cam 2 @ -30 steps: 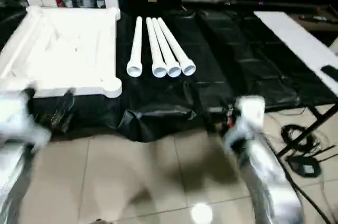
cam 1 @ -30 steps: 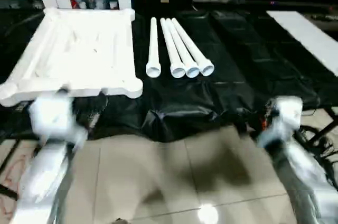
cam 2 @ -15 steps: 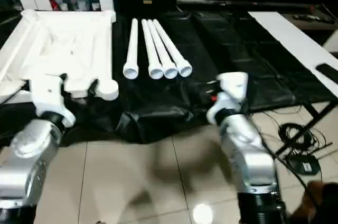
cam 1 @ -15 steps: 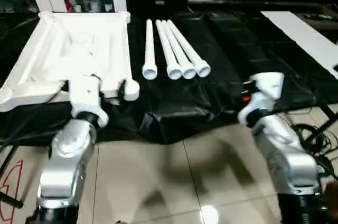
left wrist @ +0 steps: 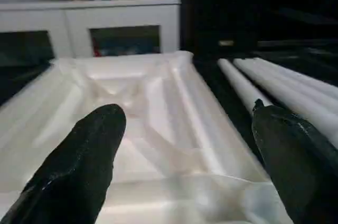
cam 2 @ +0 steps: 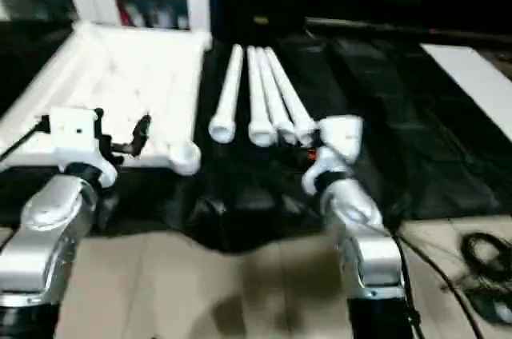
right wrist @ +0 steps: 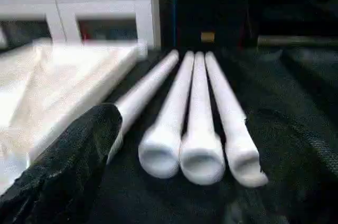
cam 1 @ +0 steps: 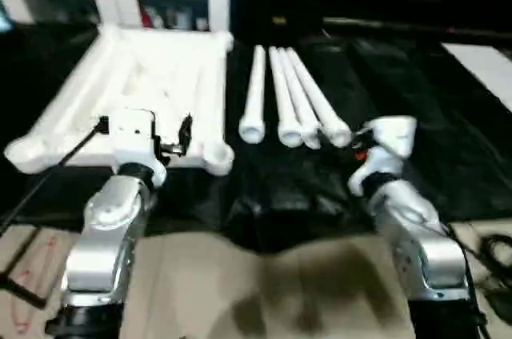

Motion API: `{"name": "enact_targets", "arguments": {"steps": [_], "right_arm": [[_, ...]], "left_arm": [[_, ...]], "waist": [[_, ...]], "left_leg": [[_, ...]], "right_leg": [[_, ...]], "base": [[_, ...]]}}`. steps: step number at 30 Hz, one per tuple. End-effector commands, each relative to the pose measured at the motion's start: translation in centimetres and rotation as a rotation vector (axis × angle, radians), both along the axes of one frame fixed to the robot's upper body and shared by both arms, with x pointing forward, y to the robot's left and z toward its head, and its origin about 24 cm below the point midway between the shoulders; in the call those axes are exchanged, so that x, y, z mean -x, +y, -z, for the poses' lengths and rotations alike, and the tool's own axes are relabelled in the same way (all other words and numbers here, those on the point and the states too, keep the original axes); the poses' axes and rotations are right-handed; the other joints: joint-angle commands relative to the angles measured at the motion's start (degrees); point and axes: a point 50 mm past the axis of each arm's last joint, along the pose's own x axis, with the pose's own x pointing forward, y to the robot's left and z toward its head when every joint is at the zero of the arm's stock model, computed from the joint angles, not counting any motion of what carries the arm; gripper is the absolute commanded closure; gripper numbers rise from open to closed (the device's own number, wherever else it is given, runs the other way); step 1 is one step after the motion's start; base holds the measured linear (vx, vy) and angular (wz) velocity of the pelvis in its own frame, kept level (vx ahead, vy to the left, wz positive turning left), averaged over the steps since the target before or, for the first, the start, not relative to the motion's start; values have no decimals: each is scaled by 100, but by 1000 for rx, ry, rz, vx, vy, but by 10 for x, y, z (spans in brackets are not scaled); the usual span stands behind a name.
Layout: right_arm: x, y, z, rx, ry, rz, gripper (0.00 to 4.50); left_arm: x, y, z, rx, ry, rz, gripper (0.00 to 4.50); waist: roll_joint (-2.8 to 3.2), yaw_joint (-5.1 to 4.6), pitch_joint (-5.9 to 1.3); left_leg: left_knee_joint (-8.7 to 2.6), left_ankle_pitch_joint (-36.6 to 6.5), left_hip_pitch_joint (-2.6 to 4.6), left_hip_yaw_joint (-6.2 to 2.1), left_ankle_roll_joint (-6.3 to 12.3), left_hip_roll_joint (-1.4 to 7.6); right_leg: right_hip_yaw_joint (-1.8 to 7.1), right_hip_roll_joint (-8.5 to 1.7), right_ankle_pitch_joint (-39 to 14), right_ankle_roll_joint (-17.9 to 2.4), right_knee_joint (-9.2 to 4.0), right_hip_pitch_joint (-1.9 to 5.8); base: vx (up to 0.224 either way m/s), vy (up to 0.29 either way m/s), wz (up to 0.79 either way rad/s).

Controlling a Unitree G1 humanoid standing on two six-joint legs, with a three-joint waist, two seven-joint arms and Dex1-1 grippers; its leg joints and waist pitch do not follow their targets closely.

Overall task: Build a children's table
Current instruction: Move to table

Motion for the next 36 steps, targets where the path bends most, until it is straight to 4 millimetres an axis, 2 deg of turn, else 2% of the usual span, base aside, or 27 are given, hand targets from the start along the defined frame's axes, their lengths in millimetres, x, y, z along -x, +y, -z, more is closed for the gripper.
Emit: {"name": "enact_targets", "arguments": {"steps": [1,2,4,5,7,8,10,12,13,14,15,16,18,19,21,22,23,24,25,26,27,28,29,30,32,35,36], "right_arm": [[-3,1,-4,-26,-3,8,16],[-3,-1,-2,-29,14,10,16],[-4,-6,-2,-1,10,45,16],[-6,-10,-1,0,15,56,16],[-6,-10,1,-20,25,28,16],[-4,-10,3,-47,45,17,16],[-1,-6,6,-31,55,-22,16],[1,-2,7,16,50,-66,16],[2,0,8,22,49,-78,16],[4,6,9,33,49,-109,16],[4,7,9,33,49,-114,16],[4,8,9,24,53,-114,16],[4,11,10,-5,66,-124,16],[4,11,10,0,64,-127,16],[4,11,10,0,65,-129,16],[4,11,10,-4,61,-130,16],[5,10,9,-22,61,-129,16],[5,9,10,-30,64,-126,16],[5,9,10,-29,63,-125,16],[6,7,9,-1,54,-122,16],[6,7,9,-1,54,-122,16],[6,5,8,14,50,-108,16],[6,3,8,9,53,-93,16],[6,2,8,19,57,-83,16],[6,0,9,31,63,-77,16],[5,-2,7,59,49,-78,16],[5,-1,6,78,42,-90,16]], "left_arm": [[-1,3,-3,-14,0,-4,16],[-2,3,-3,-17,-1,-4,16],[-3,3,-4,-21,-2,-1,16],[-3,2,-4,-21,-4,2,16],[-4,1,-5,-19,-5,5,16],[-4,2,-4,-17,-3,4,16],[-4,2,-4,-15,-1,4,16],[-4,2,-4,-14,2,6,16],[-4,2,-4,-14,2,8,16],[-4,1,-3,-16,5,15,16],[-4,1,-3,-16,6,16,16],[-4,1,-3,-17,6,17,16],[-4,1,-4,-19,5,19,16],[-4,1,-4,-22,5,20,16],[-5,0,-4,-31,6,30,16],[-5,0,-4,-35,8,38,16],[-7,-2,-3,-38,11,55,16],[-7,-3,-4,-39,12,64,16],[-7,-4,-3,-41,13,73,16],[-9,-6,-3,-45,14,97,16],[-9,-6,-3,-45,14,97,16],[-9,-9,-3,-48,18,121,16],[-10,-12,-2,-59,21,145,16],[-10,-14,-2,-66,23,164,16],[-11,-15,-1,-64,27,177,16],[-13,-17,0,-59,33,197,16],[-14,-17,0,-60,33,200,16]], "waist": [[140,-138,-227],[251,-294,-283],[215,-441,-336],[153,-465,-295],[50,-478,-266],[-214,-204,-328],[-210,-15,-417],[-92,-16,-354],[89,-60,-375],[308,-29,-318],[363,-187,-333],[423,-479,-428],[344,-476,-486],[255,-443,-460],[116,-360,-337],[-36,-338,-268],[-239,-213,-250],[-300,-125,-176],[-298,7,-166],[-236,211,-151],[-152,317,-184],[-81,312,-210],[-98,252,-217],[267,-118,-420],[199,-285,-361],[138,-421,-392],[-26,-448,-449]], "left_leg": [[-802,-393,-14,-92,253,386],[-909,-1223,665,-391,412,646],[-952,-1094,948,-663,1213,856],[-927,-729,909,-606,1750,797],[-865,-740,748,-295,1786,506],[-262,-745,71,151,1289,-167],[352,-75,-440,-60,693,-18],[219,434,-588,-129,356,121],[-336,970,-441,-61,428,206],[-615,974,-470,-139,1381,48],[-659,676,-165,-418,1853,120],[-691,307,595,-1182,2986,395],[-554,1120,766,-1559,3714,523],[-532,1178,667,-1080,3023,691],[-865,345,322,-781,2516,511],[-884,-682,223,-512,2079,240],[-248,-1642,453,146,1002,-184],[222,-1605,364,277,688,-448],[336,-1245,205,127,423,-368],[326,-822,48,-47,-173,-372],[164,-723,144,-79,-376,-377],[-10,-647,256,-67,-424,-369],[-282,-203,-13,-222,-156,-288],[-782,277,923,-651,454,336],[-897,128,1005,-956,1622,787],[-706,897,899,-661,2259,202],[-463,1117,781,-383,2013,-188]], "right_leg": [[52,-228,-1959,-1290,-462,242],[-88,-114,-1317,-1125,-82,-228],[-124,-252,-438,-575,279,-481],[-93,-332,-201,-263,317,-584],[-26,-417,97,-401,15,-436],[634,-829,-1026,-1120,-648,445],[1020,-1305,-1654,-1993,-799,930],[691,-1072,-830,-2310,-712,843],[196,-605,-878,-1942,-622,711],[-405,-396,-1096,-1292,-699,757],[-552,-94,-1173,-1037,-408,523],[-510,140,-1439,-595,350,-134],[-186,6,-1283,3,734,-600],[-7,-138,-668,305,810,-718],[86,-155,-37,356,643,-564],[229,-280,175,31,95,-420],[892,-451,-1831,-348,-704,-360],[1261,-618,-3339,-723,-958,-127],[1531,-755,-4271,-985,-998,126],[1878,-401,-4138,-1147,-853,389],[1993,-62,-3187,-1110,-792,393],[1974,186,-2762,-937,-761,338],[1642,152,-1848,-840,-586,494],[813,311,-806,-583,136,-405],[208,-128,-689,-247,605,-841],[7,-253,203,-279,311,-853],[130,-422,653,-670,-53,-547]], "base": [[151,61,5],[151,61,5],[120,37,10],[131,34,9],[141,-4,10],[100,-27,12],[128,-19,4],[139,1,-1],[69,9,-4],[159,43,9],[213,50,39],[213,50,39],[179,15,58],[148,8,58],[90,-10,17],[141,-82,15],[96,-81,13],[107,-119,-8],[95,-82,-40],[95,-82,-40],[99,-34,-36],[0,0,0],[96,20,-22],[99,57,-7],[131,65,6],[117,39,10],[138,-14,5]]}}
